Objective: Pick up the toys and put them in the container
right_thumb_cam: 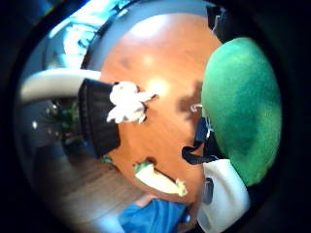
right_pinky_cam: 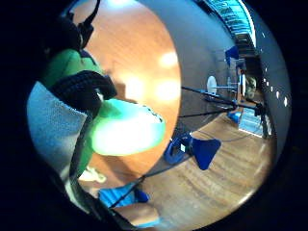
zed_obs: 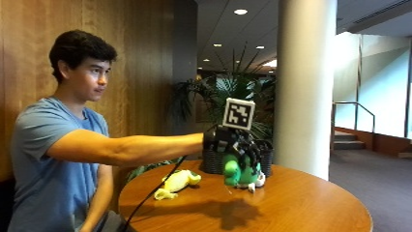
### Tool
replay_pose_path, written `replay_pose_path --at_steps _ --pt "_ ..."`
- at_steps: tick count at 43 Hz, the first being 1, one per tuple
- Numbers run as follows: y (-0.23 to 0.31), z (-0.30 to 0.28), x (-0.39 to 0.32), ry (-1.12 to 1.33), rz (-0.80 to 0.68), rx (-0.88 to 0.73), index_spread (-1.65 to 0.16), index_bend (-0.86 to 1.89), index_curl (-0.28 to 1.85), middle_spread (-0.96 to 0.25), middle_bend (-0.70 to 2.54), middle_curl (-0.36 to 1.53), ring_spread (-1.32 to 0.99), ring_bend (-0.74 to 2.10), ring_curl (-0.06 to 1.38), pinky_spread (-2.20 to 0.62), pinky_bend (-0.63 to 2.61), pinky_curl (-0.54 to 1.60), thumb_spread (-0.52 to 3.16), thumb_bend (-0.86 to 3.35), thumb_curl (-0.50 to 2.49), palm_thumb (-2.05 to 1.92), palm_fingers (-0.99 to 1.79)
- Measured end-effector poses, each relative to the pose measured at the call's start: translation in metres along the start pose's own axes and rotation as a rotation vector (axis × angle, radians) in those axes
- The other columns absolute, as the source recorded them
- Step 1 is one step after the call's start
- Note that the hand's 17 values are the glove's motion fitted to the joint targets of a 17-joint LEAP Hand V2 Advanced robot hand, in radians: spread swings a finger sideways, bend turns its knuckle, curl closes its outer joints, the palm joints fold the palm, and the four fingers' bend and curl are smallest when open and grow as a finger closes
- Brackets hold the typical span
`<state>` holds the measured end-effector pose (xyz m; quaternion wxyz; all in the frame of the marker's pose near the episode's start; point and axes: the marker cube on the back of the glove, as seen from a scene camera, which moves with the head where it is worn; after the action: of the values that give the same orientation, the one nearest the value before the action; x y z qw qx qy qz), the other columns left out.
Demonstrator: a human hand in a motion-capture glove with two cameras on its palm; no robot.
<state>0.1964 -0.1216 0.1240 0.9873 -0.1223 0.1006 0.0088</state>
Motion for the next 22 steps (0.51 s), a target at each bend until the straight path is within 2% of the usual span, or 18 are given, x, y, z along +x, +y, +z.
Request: replay_pose_path --at_steps 4,7,11,15,22 --pt "0.027 -0.044 -0.003 -0.086 0.001 0.032 -0.32 0.18 0.25 -0.16 0.41 0.42 -0.32 0.93 0.42 -0.23 1.09 0.35 1.37 0.21 0.42 0.53 0.45" --pt "0.049 -0.071 -0.011 -0.087 -0.065 0.072 -0.31 0.18 0.26 -0.16 0.41 0.43 -0.33 0.93 0.43 -0.23 1.09 0.36 1.38 0.20 0.43 0.52 0.44" --pt "0.076 -0.121 -0.049 -0.206 -0.042 0.120 -0.31 0.16 0.27 -0.15 0.41 0.44 -0.34 0.95 0.43 -0.24 1.12 0.36 1.39 0.19 0.43 0.50 0.45" --pt "0.093 -0.156 -0.075 -0.146 -0.039 0.179 -0.31 0.16 0.27 -0.15 0.40 0.45 -0.34 0.95 0.44 -0.25 1.15 0.37 1.39 0.17 0.44 0.48 0.44" --pt "0.113 -0.209 -0.142 -0.193 -0.066 0.246 -0.31 0.16 0.28 -0.14 0.39 0.47 -0.34 0.97 0.45 -0.25 1.17 0.38 1.40 0.14 0.45 0.46 0.43"
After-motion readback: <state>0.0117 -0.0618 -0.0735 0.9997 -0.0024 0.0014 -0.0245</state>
